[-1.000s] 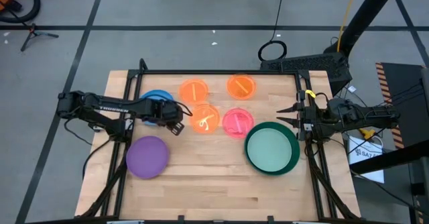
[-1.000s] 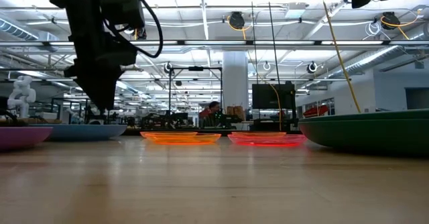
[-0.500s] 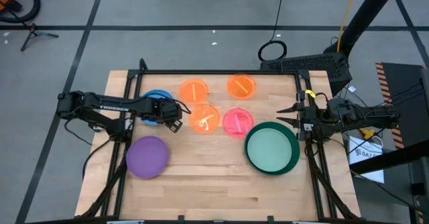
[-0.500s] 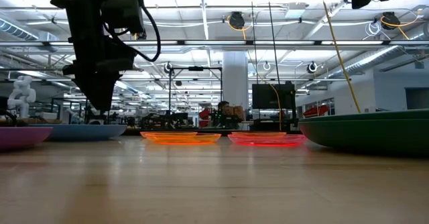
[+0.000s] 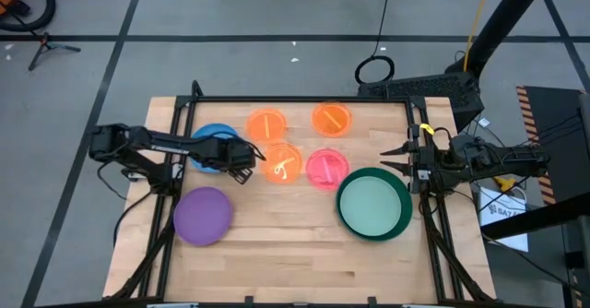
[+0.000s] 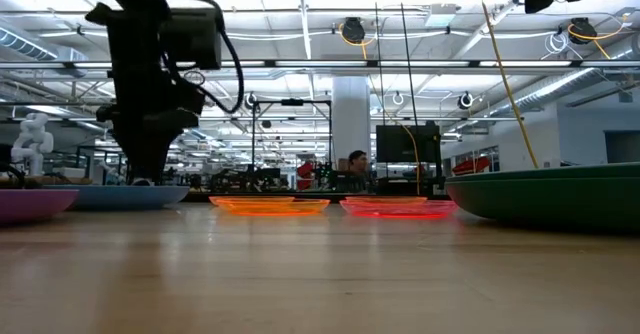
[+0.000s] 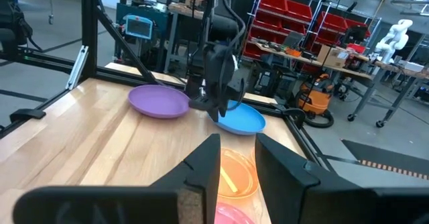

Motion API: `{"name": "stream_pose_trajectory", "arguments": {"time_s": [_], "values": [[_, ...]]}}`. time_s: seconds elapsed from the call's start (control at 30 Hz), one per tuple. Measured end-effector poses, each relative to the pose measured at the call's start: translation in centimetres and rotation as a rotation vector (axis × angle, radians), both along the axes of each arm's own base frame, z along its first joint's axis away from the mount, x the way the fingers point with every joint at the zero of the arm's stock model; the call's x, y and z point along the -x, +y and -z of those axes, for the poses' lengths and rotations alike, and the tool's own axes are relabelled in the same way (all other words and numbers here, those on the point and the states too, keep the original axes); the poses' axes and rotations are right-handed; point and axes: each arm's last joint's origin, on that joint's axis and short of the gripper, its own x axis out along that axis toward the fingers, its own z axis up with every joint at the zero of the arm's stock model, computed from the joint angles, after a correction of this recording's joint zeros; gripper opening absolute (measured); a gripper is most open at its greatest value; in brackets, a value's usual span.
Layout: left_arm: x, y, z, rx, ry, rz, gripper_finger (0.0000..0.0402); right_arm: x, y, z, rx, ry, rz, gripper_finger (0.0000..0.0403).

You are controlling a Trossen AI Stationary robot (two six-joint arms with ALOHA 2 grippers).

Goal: Stack plastic plates
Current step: Stack the medium blue plate on top of the medium light green plate

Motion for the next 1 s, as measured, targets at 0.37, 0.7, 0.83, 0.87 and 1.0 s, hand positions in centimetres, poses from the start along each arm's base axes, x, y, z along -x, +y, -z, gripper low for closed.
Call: {"name": "stream_pose_trajectory", "arguments": {"time_s": [0.37, 0.7, 0.83, 0.87, 1.0], "values": [[-1.3, 0.2, 2.7, -0.01, 0.08, 0.024, 0.0168, 0.0, 0.0, 0.0, -0.002, 0.0, 0.001, 0.0086], [-1.8, 0.3, 3.8, -0.017, 0.109, 0.031, 0.0116, 0.0, 0.0, 0.0, -0.001, -0.001, 0.0, 0.0086], [-1.8, 0.3, 3.8, -0.024, 0.099, 0.018, 0.0066, 0.0, 0.0, 0.0, -0.001, -0.001, 0.0, 0.0086], [-1.8, 0.3, 3.8, -0.029, 0.099, 0.015, 0.0055, 0.0, 0.0, 0.0, -0.001, -0.001, 0.0, 0.0086], [-1.7, 0.3, 3.6, -0.058, 0.101, 0.003, 0.0016, 0.0, 0.0, 0.0, -0.002, -0.001, 0.001, 0.0086]]}}
